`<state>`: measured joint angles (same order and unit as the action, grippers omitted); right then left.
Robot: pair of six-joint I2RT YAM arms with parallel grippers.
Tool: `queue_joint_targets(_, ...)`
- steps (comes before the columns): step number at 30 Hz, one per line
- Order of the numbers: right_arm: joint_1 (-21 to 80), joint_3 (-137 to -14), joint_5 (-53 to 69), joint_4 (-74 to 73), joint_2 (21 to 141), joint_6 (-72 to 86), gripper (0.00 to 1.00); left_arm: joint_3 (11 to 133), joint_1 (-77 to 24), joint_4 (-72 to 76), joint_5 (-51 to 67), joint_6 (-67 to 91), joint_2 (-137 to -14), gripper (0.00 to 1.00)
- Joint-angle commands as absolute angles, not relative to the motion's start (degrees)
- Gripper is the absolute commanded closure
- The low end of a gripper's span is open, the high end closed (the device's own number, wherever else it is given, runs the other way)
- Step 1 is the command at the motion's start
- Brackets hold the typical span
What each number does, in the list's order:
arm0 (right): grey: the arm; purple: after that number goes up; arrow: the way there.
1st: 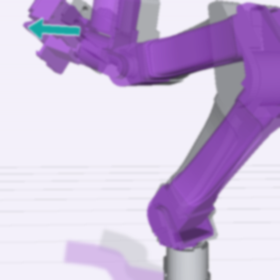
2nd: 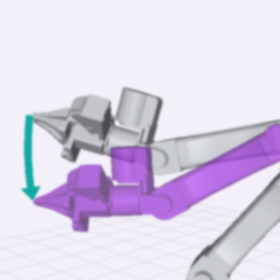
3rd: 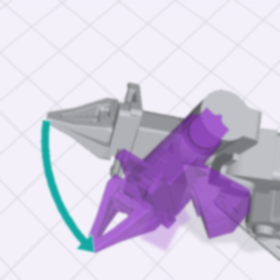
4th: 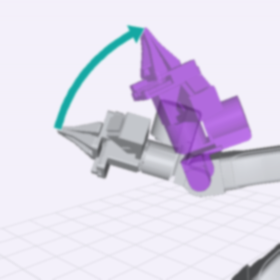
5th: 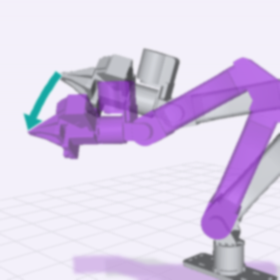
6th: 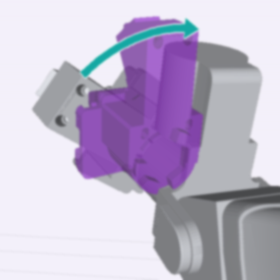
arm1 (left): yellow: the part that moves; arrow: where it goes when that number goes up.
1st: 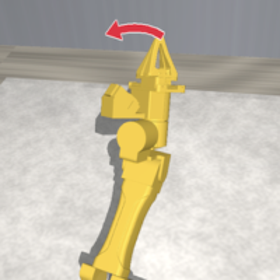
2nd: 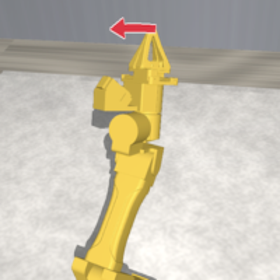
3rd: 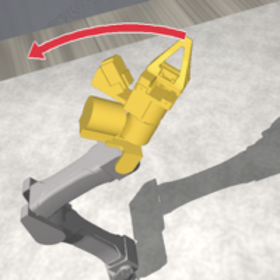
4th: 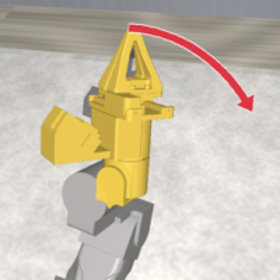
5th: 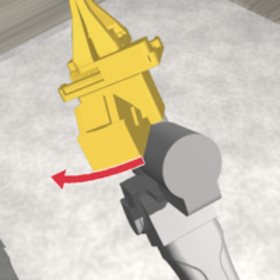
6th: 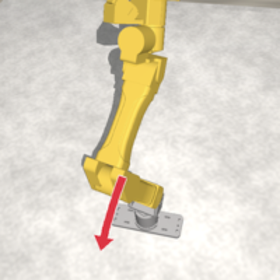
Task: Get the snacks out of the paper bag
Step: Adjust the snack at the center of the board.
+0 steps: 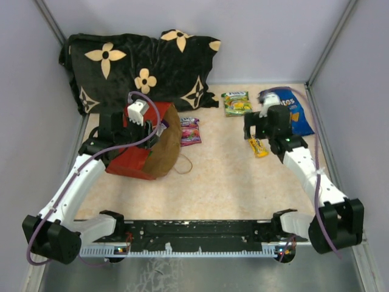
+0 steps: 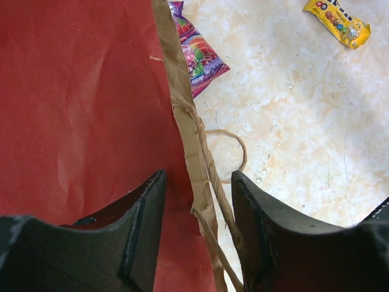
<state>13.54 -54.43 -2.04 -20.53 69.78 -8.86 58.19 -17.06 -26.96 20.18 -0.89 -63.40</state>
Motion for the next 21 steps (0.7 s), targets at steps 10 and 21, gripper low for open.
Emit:
queue_joint_targets(10,14.54,-60.95,-24.47,-44.4,71.53,118.87,0.01,58.89,-17.65,-26.01,21.94,-0.54,-62.18,0.46)
queue_joint_targets(21,6.2,-84.14,-11.72,-69.59,91.1,128.99,0.01,59.28,-19.89,-25.39,23.91,0.22,-63.9,0.46)
